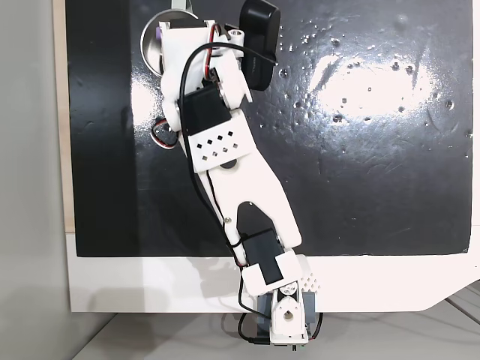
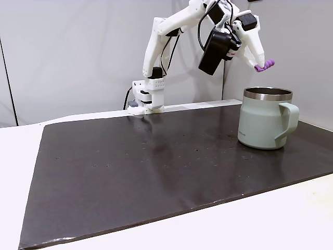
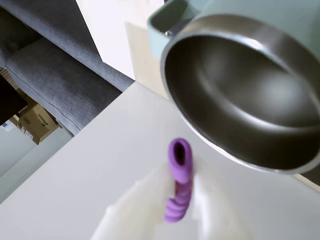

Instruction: Grasp a pengrip and put it in the cup.

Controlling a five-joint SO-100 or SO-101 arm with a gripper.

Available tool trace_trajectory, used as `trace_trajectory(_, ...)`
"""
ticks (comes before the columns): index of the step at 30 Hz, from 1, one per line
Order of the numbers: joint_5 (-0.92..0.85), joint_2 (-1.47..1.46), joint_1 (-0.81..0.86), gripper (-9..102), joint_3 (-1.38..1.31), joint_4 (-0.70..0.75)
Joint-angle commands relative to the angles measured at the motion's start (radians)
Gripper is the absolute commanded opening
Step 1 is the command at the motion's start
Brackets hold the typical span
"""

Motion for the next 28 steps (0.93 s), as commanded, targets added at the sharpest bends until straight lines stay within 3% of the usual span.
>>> trace_trajectory(1,-0.023,0.034,-0.003,15,-0.078,-0.008)
trace_trajectory(5,-0.048,0.034,-0.003,26,-0.094,0.017)
trace_trajectory(28,-0.063,0.041,0.0,25,-0.1,0.029)
